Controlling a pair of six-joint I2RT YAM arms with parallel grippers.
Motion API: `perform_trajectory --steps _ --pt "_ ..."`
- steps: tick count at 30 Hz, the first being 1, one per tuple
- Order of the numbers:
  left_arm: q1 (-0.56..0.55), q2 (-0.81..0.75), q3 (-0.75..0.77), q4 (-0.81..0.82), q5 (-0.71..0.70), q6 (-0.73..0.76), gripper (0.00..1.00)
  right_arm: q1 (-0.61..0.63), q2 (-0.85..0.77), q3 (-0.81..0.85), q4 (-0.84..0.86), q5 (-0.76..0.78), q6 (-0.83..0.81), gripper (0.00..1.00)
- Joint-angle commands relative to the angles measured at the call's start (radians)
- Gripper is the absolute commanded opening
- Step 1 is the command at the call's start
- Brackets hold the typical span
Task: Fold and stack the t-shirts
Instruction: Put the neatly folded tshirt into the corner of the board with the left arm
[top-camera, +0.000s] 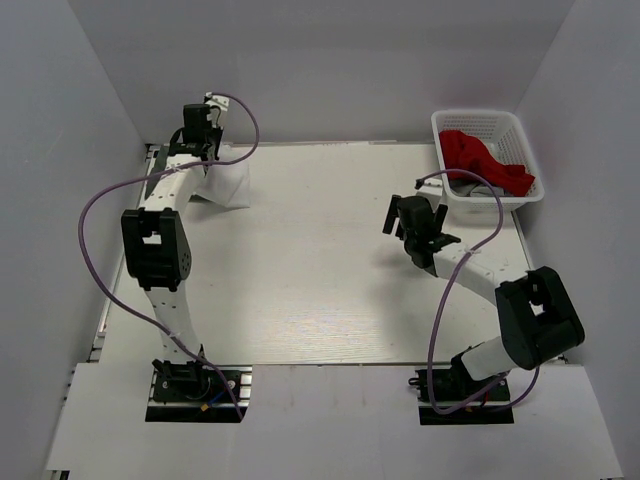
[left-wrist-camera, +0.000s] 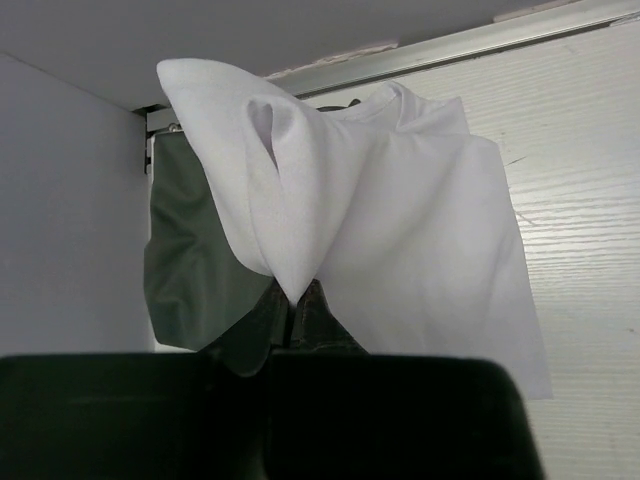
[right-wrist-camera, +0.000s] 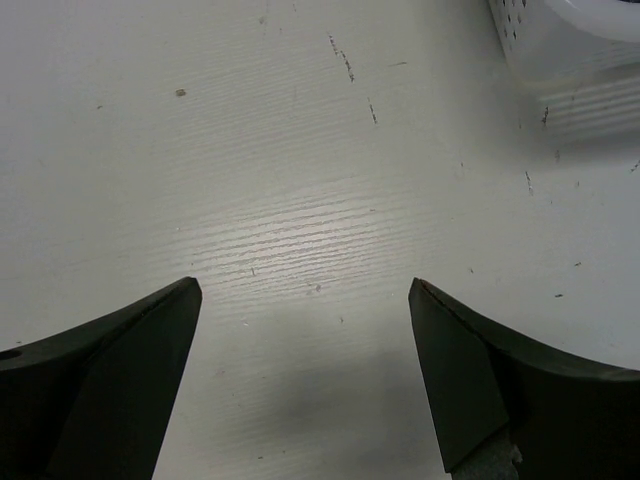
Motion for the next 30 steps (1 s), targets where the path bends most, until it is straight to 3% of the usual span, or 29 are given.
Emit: perform_trajectory --steps 1,7,14,19,30 --pt "0.024 -0.026 0.056 0.003 0.077 0.07 0.0 -0.004 0.022 0.053 0.012 0.05 0.016 0.9" --pt "0.07 0.024 0.228 -0.113 0.105 0.09 0.0 -0.004 0.034 0.064 0.008 0.022 0.018 0.9" --pt "0.09 0.012 0.274 -0.173 0.204 0.072 0.0 -0.004 0.08 0.09 0.013 0.044 0.029 0.9" --pt "0.1 0.021 0.369 -0.222 0.205 0.05 0.0 -0.005 0.077 0.083 0.034 0.013 0.027 0.9" --pt "0.119 0.03 0.415 -0.254 0.254 0.03 0.0 -0.001 0.088 0.09 0.035 0.031 0.024 0.9"
